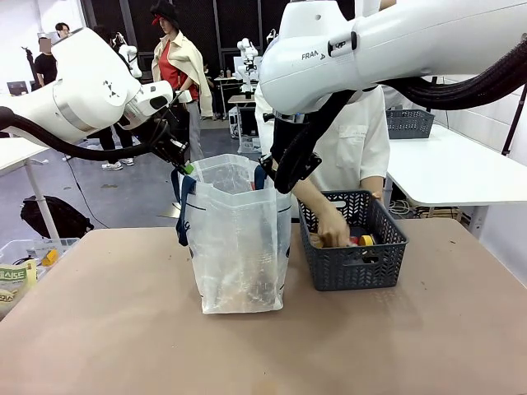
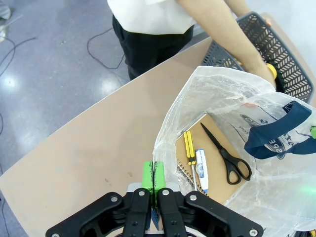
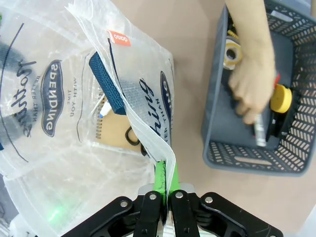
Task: Transfer purchased items from the store into the shopping bag.
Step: Move the Reusable shopping bag to the right side of the table.
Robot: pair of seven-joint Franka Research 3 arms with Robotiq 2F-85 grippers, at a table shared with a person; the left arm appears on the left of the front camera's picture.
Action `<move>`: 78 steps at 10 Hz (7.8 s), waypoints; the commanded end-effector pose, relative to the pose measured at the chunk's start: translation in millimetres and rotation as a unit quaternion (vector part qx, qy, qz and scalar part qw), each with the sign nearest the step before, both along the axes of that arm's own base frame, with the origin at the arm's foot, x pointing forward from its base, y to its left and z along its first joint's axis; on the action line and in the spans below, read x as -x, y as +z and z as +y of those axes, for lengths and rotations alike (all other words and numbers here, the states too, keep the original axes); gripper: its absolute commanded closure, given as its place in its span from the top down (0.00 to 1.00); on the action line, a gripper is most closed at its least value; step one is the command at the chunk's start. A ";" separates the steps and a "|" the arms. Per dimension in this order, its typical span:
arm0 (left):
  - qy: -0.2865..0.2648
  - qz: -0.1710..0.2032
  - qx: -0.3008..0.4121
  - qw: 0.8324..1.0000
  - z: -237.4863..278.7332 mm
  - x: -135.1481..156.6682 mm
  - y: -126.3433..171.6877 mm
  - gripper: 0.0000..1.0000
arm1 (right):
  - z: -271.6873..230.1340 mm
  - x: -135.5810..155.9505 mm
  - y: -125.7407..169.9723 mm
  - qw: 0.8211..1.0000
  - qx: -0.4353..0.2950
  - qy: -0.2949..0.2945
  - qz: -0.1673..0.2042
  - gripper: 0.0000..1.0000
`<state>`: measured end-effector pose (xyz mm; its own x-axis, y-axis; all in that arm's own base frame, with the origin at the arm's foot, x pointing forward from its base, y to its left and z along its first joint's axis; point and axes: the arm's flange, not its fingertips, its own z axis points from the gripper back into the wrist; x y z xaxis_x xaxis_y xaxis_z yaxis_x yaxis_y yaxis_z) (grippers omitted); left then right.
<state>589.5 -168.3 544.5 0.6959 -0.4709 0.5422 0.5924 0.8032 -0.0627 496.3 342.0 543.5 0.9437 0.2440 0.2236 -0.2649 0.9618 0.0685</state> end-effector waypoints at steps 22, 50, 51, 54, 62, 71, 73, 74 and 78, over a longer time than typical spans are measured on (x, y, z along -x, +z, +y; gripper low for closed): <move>0.001 -0.001 -0.002 1.000 2.3 -0.1 0.6 0.00 | -0.2 -0.3 1.1 1.000 -0.006 0.000 0.000 0.00; 0.001 -0.001 -0.002 1.000 2.3 -0.1 0.6 0.00 | -0.2 -0.3 1.1 1.000 -0.006 0.000 0.000 0.00; 0.001 -0.001 -0.002 1.000 2.3 -0.1 0.6 0.00 | -0.2 -0.3 1.1 1.000 -0.006 0.000 0.000 0.00; 0.001 -0.001 -0.002 1.000 2.3 -0.1 0.6 0.00 | -0.2 -0.3 1.1 1.000 -0.006 0.000 0.000 0.00; 0.001 -0.001 -0.002 1.000 2.3 -0.1 0.6 0.00 | -0.2 -0.3 1.1 1.000 -0.006 0.000 0.000 0.00; 0.001 -0.001 -0.002 1.000 2.3 -0.1 0.6 0.00 | -0.2 -0.3 1.1 1.000 -0.006 0.000 0.000 0.00; 0.001 -0.001 -0.002 1.000 2.3 -0.1 0.6 0.00 | -0.2 -0.3 1.1 1.000 -0.006 0.000 0.000 0.00; 0.001 -0.001 -0.002 1.000 2.3 -0.1 0.6 0.00 | -0.2 -0.3 1.1 1.000 -0.006 0.000 0.000 0.00; 0.001 -0.001 -0.002 1.000 2.3 -0.1 0.6 0.00 | -0.2 -0.3 1.1 1.000 -0.006 0.000 0.000 0.00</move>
